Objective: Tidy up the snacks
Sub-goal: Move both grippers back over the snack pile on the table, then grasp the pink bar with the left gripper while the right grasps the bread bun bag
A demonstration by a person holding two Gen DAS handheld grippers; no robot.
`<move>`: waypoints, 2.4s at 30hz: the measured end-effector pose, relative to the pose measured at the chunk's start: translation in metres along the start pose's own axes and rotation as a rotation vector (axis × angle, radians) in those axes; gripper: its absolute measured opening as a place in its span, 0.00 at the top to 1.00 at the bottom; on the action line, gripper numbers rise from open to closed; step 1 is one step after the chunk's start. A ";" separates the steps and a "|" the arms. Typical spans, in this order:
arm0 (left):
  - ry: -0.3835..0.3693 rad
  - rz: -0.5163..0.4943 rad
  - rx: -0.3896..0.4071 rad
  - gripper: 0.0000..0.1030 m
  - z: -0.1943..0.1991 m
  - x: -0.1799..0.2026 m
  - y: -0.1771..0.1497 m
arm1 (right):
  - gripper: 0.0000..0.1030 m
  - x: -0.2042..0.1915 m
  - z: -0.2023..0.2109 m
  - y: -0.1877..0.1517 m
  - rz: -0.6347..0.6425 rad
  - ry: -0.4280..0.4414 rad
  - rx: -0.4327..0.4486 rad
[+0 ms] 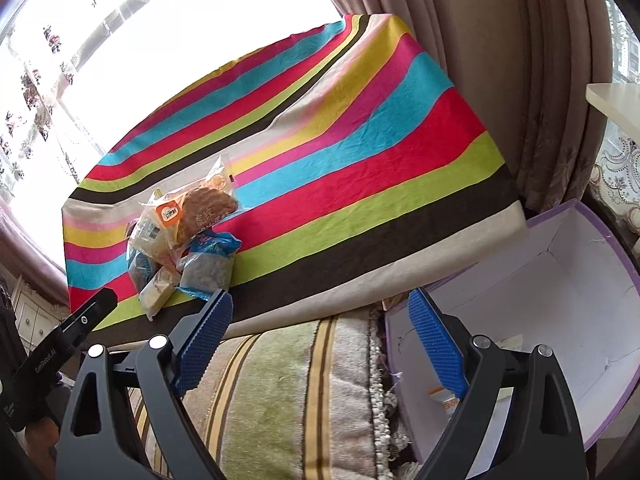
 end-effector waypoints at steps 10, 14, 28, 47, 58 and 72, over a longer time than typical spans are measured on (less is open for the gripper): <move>0.030 0.117 -0.006 0.16 -0.009 -0.049 0.010 | 0.16 -0.028 -0.036 0.010 -0.019 0.063 -0.037; 0.039 0.147 0.003 0.16 -0.014 -0.065 0.020 | 0.16 -0.041 -0.055 0.023 -0.079 0.128 -0.052; 0.088 0.318 -0.010 0.16 -0.070 -0.159 0.096 | 0.16 -0.055 -0.141 0.073 -0.367 0.261 -0.171; 0.110 0.469 -0.251 0.39 -0.230 -0.208 0.172 | 0.16 -0.076 -0.205 0.093 -0.378 0.289 -0.273; 0.404 0.093 -0.193 0.78 -0.240 -0.174 0.172 | 0.18 -0.081 -0.230 0.098 -0.300 0.173 -0.281; 0.344 0.150 -0.080 0.78 -0.167 -0.167 0.151 | 0.54 -0.090 -0.229 0.102 -0.114 0.088 -0.223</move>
Point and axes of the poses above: each gripper's, at about its wrist camera, not at the fingertips, and z roughly against the way its jaws point, x to its right, y to its top, the point moved 2 cm from there along -z, roughly the way its jaws point, and after that the axes turned 11 degrees about y, right-handed, at the moved point
